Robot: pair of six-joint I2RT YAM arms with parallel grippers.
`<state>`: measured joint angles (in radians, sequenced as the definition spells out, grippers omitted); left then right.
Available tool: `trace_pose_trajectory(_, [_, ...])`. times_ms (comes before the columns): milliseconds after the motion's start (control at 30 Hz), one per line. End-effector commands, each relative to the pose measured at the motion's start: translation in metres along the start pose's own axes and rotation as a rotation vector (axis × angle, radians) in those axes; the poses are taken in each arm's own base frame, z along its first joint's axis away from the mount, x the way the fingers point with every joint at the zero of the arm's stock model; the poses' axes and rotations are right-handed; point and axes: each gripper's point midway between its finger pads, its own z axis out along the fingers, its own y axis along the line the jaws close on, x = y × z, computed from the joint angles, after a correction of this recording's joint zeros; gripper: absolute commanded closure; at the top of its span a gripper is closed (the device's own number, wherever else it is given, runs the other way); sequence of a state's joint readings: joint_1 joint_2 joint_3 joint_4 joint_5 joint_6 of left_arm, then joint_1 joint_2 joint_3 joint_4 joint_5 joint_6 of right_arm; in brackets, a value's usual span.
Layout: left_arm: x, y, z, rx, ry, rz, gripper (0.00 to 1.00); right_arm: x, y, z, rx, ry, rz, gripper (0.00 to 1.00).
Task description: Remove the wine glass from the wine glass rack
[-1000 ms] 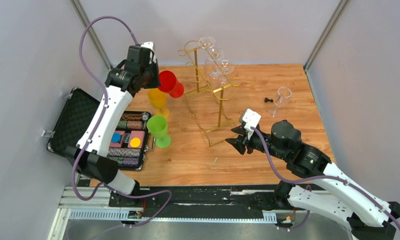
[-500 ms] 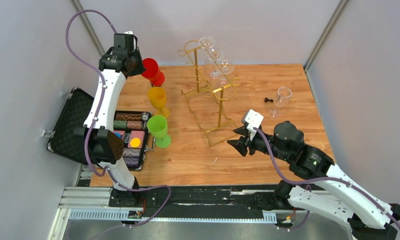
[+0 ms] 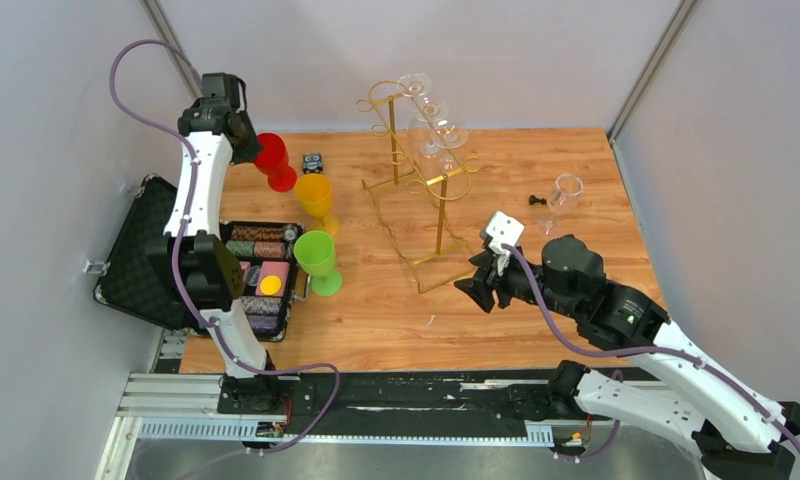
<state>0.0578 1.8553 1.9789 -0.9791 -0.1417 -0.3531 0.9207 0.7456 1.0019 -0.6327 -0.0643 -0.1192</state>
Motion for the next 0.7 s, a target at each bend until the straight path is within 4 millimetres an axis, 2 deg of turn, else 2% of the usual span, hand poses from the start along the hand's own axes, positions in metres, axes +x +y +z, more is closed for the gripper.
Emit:
trace_pose_trajectory(0, [-0.002,0.015,0.002,-0.045,0.005,-0.002,1.0,-0.017,-0.001,-0.007,0.01,-0.034,0.029,0.47])
trace_pose_trajectory(233, [0.018,0.019,0.026,-0.022,0.083,-0.014,1.0,-0.017,0.0,-0.007,0.012,-0.018,0.051,0.47])
trace_pose_trajectory(667, [0.034,0.032,0.053,-0.046,0.133,-0.027,1.0,-0.013,0.0,-0.008,0.016,-0.002,0.079,0.46])
